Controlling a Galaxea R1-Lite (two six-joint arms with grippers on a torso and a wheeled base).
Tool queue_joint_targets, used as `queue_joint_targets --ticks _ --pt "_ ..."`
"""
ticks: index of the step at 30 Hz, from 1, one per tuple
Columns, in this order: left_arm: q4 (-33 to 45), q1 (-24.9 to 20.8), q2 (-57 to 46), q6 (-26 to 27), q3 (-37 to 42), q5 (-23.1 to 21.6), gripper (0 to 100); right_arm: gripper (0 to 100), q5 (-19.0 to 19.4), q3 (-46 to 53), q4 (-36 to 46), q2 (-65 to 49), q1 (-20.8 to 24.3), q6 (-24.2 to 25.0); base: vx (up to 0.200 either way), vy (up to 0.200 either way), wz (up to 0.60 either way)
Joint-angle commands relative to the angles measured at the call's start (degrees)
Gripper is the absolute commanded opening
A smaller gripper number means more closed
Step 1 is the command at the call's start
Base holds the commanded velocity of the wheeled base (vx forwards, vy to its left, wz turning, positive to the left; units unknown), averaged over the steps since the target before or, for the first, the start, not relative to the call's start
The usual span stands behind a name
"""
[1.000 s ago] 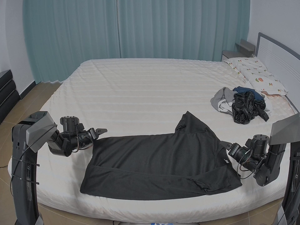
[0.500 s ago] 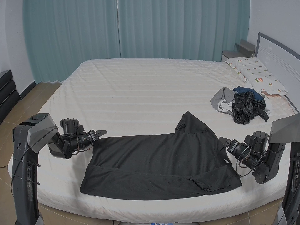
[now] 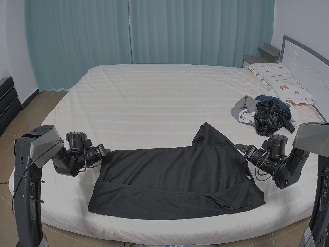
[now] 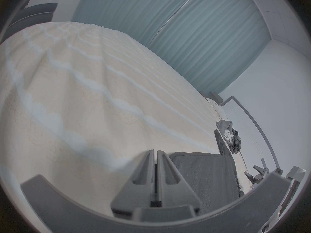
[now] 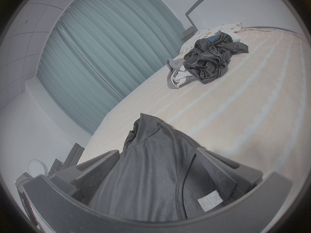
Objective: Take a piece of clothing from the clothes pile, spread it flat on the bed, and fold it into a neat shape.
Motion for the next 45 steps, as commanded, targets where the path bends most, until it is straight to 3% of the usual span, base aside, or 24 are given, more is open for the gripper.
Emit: queue_joint_targets --ticks 1,9,11,20,33,34,45 --pt "-4.8 0.1 -1.6 -0.4 3.9 0.8 0 100 1.8 -8.0 6.0 1.7 0.1 -1.7 0.0 0.0 0.0" --pt "-5.6 0.1 -3.3 -1.2 4.9 3.9 0 100 2.9 -19.0 16.3 5.3 0.1 -10.0 0.0 0.0 0.0" --pt "-5.6 0.2 -3.7 -2.0 5.6 4.0 0 100 2.8 -26.0 21.4 8.8 0.1 -12.2 0.0 0.0 0.0" --pt "-5.6 0.3 -3.7 -2.4 6.8 3.9 0 100 -1.2 -45.5 32.8 19.1 1.7 -12.4 0.0 0.0 0.0" --pt "-5.6 0.3 -3.3 -2.3 6.3 3.9 0 100 -1.3 -51.1 34.7 22.4 0.8 -10.7 0.0 0.0 0.0" --pt "-5.6 0.3 -3.3 -2.3 6.3 3.9 0 0 -1.3 -51.1 34.6 22.4 0.8 -10.7 0.0 0.0 0.0" --pt "-5.7 0.5 -3.4 -2.1 5.7 4.0 0 0 -0.9 -48.3 32.1 18.9 0.2 -6.5 0.0 0.0 0.0"
